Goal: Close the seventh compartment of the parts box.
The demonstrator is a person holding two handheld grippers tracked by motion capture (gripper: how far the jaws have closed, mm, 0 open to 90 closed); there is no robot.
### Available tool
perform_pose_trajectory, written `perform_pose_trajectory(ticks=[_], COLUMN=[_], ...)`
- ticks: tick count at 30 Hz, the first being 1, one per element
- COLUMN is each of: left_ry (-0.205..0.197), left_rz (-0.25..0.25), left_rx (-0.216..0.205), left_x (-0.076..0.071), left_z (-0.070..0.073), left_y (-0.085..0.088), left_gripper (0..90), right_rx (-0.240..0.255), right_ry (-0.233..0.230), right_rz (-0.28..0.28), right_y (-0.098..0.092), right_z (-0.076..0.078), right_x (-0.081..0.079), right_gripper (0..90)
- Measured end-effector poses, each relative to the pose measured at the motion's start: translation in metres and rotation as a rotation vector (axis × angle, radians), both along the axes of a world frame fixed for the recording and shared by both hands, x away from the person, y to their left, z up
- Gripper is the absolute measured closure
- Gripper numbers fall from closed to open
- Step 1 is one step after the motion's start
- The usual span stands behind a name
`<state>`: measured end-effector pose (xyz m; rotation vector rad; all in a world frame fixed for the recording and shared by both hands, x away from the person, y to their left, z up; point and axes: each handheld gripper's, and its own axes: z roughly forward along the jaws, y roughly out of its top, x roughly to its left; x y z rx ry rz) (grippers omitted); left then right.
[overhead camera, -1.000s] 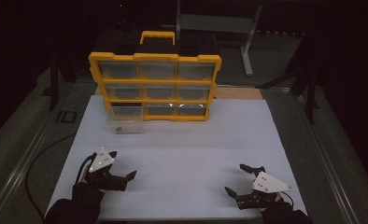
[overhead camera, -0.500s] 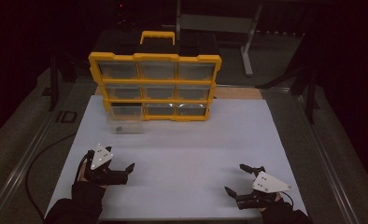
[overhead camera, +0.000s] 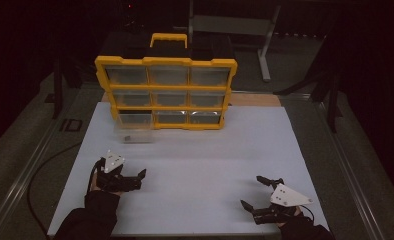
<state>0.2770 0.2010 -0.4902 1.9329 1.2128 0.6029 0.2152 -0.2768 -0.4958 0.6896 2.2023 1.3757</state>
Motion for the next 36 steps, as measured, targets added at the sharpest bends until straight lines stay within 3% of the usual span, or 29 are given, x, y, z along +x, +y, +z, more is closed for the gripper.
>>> perform_pose_trajectory(ticks=[11, 19, 29, 36], left_ry=[0.040, 0.043, 0.050, 0.042], left_rz=[0.028, 0.056, 0.067, 0.089], left_rx=[0.015, 0.046, 0.038, 0.056], left_x=[0.011, 0.019, 0.029, 0.035], left_z=[-0.005, -0.006, -0.007, -0.007], left_y=[-0.006, -0.011, -0.010, -0.008], left_gripper=[0.0, 0.0, 0.0, 5.6], right_rx=[0.001, 0.003, 0.003, 0.002], right_ry=[-0.001, -0.002, -0.001, -0.003], right_rz=[0.002, 0.000, 0.001, 0.002], right_y=[0.000, 0.000, 0.000, 0.000], right_z=[0.000, 0.000, 0.000, 0.000], right_x=[0.000, 0.000, 0.000, 0.000], right_gripper=[7.8, 7.8, 7.8, 7.8])
